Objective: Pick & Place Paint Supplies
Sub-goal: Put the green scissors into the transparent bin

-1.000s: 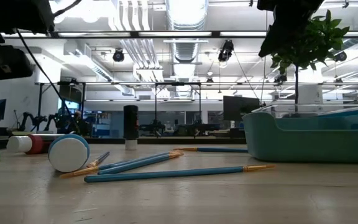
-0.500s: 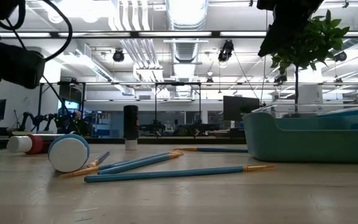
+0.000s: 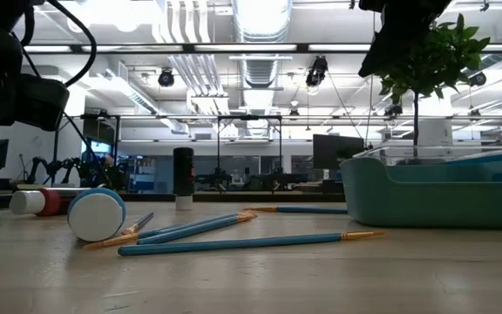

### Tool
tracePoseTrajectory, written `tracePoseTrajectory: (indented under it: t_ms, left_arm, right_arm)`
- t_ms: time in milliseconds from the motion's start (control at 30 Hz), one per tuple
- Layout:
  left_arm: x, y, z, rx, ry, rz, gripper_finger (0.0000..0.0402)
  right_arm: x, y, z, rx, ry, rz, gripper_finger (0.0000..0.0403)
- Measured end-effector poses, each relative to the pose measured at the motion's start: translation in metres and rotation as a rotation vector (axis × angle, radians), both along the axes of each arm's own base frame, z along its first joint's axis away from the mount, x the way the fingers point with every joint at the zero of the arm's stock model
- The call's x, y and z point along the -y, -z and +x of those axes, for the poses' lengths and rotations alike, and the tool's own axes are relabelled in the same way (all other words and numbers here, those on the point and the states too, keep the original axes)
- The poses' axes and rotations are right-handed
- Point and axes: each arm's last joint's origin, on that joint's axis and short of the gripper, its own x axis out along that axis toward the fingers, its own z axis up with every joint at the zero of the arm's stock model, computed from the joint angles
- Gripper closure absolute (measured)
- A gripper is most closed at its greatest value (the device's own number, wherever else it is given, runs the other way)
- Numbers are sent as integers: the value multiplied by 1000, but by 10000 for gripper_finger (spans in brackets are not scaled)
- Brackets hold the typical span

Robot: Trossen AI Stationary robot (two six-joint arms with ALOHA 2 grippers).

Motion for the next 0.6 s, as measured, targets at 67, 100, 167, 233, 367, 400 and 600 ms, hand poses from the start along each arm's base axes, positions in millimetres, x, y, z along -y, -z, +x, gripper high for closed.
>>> tracePoseTrajectory:
  t_ms: [67, 100, 167, 233, 367, 400, 600]
  left_arm:
    - [0, 0, -1, -13, -15, -3, 188]
    - [-1, 1, -1, -19, -22, -4, 188]
    - [-1, 1, -2, -32, -32, -2, 188]
    - [-2, 1, -1, -32, -36, -3, 188]
    - [-2, 3, -2, -38, -40, -1, 188]
    - [-2, 4, -1, -42, -42, 1, 188]
    - [2, 17, 6, -97, -28, -4, 188]
  right_arm:
    - [0, 0, 0, -1, 0, 0, 246]
    - [0, 0, 0, -1, 0, 0, 246]
    - [0, 0, 0, -1, 0, 0, 246]
    - [0, 0, 0, -1, 0, 0, 246]
    - [0, 0, 0, -2, 0, 0, 246]
    - [0, 0, 0, -1, 0, 0, 246]
    - [0, 0, 0, -2, -1, 0, 246]
